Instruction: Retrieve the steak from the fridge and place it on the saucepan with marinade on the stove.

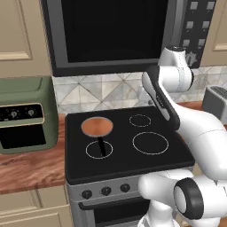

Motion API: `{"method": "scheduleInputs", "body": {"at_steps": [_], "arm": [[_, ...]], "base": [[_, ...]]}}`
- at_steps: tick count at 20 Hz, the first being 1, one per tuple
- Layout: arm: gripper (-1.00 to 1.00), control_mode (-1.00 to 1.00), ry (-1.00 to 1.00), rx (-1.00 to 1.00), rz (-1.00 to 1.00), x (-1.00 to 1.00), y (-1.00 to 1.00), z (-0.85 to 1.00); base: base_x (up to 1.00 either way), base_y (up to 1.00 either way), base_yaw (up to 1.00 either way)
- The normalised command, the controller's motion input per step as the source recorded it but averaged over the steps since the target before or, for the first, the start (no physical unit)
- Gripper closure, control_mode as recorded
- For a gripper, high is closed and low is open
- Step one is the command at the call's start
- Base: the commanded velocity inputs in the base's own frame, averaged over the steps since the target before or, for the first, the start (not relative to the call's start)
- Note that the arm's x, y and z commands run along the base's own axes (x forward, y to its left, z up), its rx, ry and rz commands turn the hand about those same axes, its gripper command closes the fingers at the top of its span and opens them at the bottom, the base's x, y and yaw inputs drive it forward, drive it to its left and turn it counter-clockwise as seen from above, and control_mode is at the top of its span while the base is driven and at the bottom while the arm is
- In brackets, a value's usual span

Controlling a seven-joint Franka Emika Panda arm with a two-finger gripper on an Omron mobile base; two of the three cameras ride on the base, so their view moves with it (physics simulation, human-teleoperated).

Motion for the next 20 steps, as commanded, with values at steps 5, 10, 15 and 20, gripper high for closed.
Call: {"method": "scheduleInputs", "body": {"at_steps": [5, 10, 15, 20], "arm": [[-1.0, 1.0, 0.0, 0.0, 0.0, 0.0, 0.0, 0.0], [-1.0, 1.0, 0.0, 0.0, 0.0, 0.0, 0.0, 0.0], [-1.0, 1.0, 0.0, 0.0, 0.0, 0.0, 0.0, 0.0], [-1.0, 1.0, 0.0, 0.0, 0.0, 0.0, 0.0, 0.0]], "base": [[0.0, 0.0, 0.0], [-0.1, 0.0, 0.0], [-0.66, -0.01, 0.06], [-0.54, 0.02, 0.58]]}}
